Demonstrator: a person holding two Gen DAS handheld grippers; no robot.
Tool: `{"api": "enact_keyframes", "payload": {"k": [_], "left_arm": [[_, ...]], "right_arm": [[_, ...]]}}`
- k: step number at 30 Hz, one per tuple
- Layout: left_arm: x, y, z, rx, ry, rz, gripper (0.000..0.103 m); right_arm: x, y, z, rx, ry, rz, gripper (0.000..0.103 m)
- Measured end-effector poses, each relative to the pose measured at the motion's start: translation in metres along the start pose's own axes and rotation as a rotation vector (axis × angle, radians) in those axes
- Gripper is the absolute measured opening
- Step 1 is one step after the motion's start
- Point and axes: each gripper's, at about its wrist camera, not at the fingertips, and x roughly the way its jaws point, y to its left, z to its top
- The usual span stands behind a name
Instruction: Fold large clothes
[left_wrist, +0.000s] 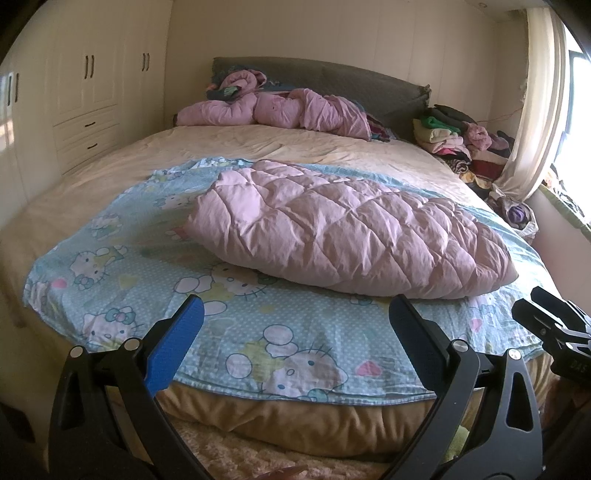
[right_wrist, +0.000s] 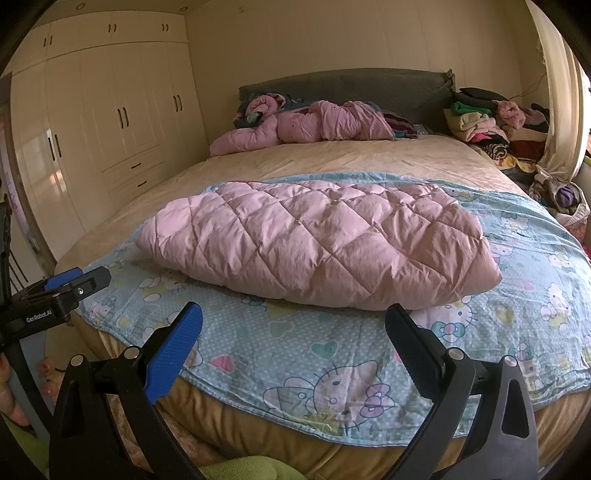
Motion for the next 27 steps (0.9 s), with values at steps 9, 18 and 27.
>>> {"api": "enact_keyframes", "payload": {"k": [9, 18, 27], "left_arm": [[-0.0001, 0.0035, 0.0013, 0.000, 0.003, 0.005, 0.094], [0.0009, 0.0043, -0.0011, 0.000, 0.006, 0.011, 0.094], [0.0026, 0.0095, -0.0038, -0.003, 0.016, 0.016, 0.094]], "right_arm": [[0.0004, -0.0003, -0.0002, 0.002, 0.003, 0.000, 0.099], [0.0032, -0.0012, -0.0023, 0.005, 0.012, -0.004, 0.099], [0.0061, -0.0034, -0.0052, 0.004, 0.022, -0.010, 0.099]]}}
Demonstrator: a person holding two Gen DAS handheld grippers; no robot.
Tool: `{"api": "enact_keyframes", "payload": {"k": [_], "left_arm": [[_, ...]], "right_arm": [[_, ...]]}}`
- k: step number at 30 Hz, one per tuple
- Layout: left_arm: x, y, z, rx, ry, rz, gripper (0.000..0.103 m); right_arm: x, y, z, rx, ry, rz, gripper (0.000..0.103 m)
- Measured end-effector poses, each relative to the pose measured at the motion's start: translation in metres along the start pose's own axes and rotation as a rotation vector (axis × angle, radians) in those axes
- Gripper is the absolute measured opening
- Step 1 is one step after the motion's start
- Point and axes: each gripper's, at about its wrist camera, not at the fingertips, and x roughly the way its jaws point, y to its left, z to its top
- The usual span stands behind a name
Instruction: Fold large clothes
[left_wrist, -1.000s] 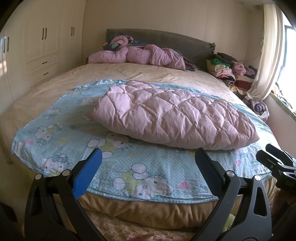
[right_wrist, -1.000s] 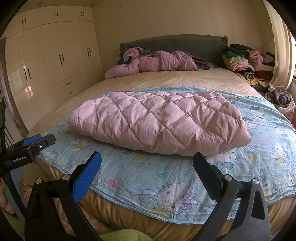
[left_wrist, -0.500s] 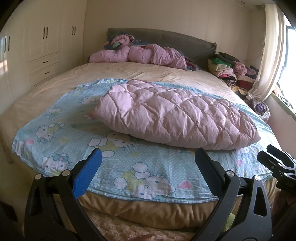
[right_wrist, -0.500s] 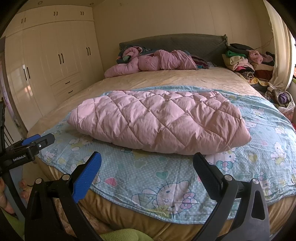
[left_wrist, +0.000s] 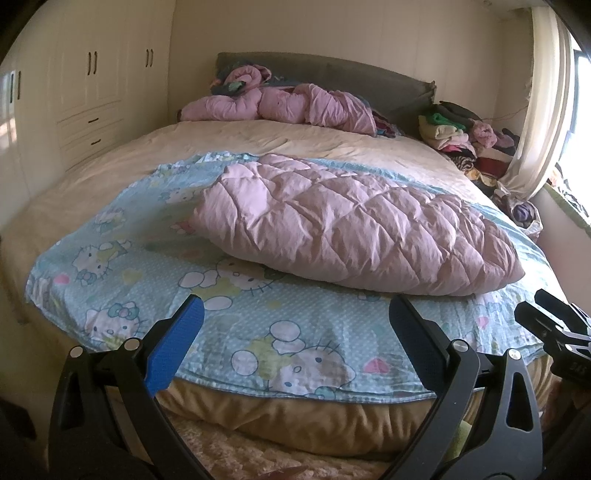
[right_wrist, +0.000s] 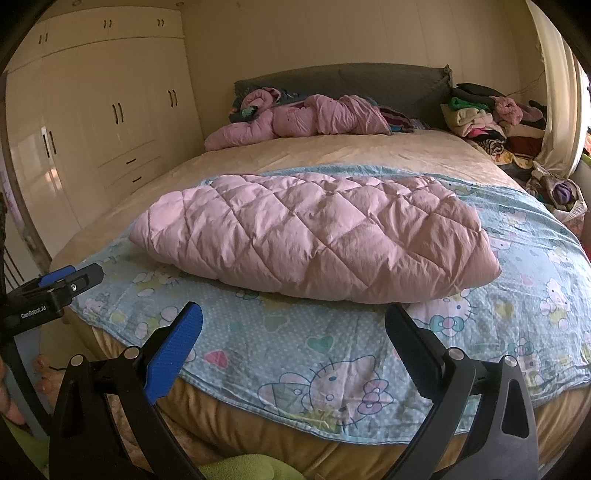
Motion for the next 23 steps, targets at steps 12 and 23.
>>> {"api": "enact_keyframes", "payload": {"k": [12, 23], "left_arm": [[0.020, 0.028, -0.003, -0.047, 0.055, 0.034, 0.094], [0.103, 0.194, 0.057, -0.191, 0.110, 0.339, 0.094]], "right_arm": [[0.011, -0.009, -0.004, 0.029, 0.039, -0.080, 0.099], [-0.037, -0.174, -0.055, 0.457, 0.075, -0.532, 0.099]]}}
